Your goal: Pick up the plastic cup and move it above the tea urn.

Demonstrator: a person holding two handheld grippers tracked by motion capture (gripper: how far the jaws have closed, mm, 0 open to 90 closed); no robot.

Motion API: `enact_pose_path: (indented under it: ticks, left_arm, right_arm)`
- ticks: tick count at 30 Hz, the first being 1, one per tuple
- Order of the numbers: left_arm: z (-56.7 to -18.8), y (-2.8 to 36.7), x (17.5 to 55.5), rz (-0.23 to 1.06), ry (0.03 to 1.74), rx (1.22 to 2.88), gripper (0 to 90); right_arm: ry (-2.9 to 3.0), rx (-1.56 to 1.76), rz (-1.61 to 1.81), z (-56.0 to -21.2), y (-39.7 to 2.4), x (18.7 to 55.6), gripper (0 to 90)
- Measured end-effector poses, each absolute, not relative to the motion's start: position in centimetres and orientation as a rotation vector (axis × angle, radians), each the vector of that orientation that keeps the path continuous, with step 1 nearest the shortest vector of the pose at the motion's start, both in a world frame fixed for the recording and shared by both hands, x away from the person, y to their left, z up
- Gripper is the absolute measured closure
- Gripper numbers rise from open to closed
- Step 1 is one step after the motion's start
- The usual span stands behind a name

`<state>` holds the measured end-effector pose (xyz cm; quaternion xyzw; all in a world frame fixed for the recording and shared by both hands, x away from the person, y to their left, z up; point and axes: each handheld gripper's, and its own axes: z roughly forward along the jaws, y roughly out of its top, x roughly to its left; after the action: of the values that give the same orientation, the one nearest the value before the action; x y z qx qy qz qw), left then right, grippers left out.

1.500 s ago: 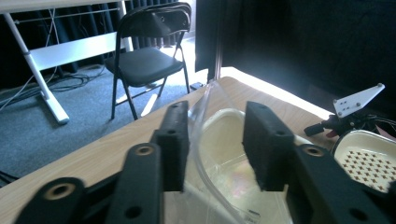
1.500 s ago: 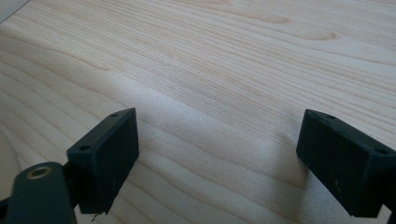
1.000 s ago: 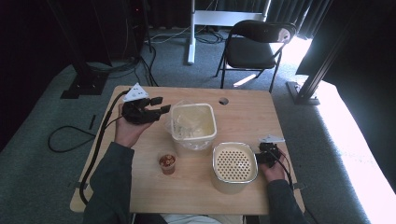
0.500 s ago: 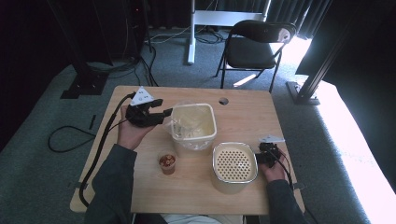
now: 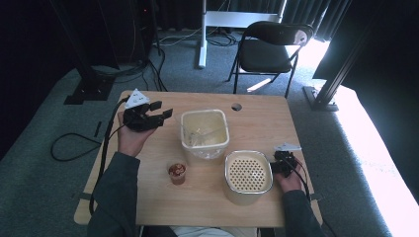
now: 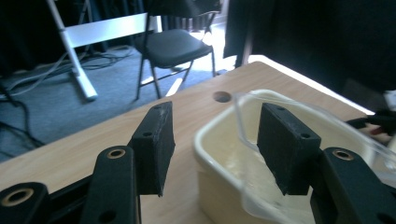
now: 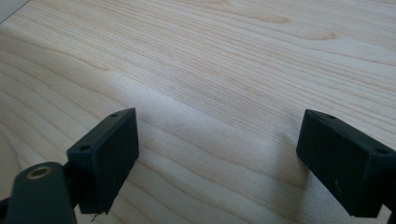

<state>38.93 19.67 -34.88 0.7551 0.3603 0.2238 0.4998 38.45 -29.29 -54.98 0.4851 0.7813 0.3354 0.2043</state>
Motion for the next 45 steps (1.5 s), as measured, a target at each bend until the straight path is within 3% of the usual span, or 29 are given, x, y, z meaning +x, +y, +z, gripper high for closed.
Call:
enact_pose_path:
  ticks: [12, 18, 33, 41, 45]
  left_arm:
    - [-38.1, 19.0, 38.1, 0.471, 0.877, 1.858, 37.4]
    - [-37.5, 18.0, 38.6, 0.479, 0.862, 1.847, 36.1]
    - [-37.6, 19.0, 41.9, 0.498, 1.026, 1.789, 39.3]
    - [-36.4, 19.2, 40.4, 0.473, 0.979, 1.747, 38.3]
    - [-35.7, 17.8, 40.3, 0.45, 0.958, 1.746, 33.0]
  right_arm:
    - [2.18, 1.351, 0.935, -55.0, -29.3, 38.5, 12.4]
    - [2.18, 1.353, 0.935, -55.0, -29.3, 38.4, 12.4]
    - [2.179, 1.352, 0.935, -55.0, -29.3, 38.5, 12.4]
    - [2.179, 1.352, 0.936, -55.0, -29.3, 38.5, 12.4]
    - [2.179, 1.353, 0.935, -55.0, -29.3, 38.4, 12.4]
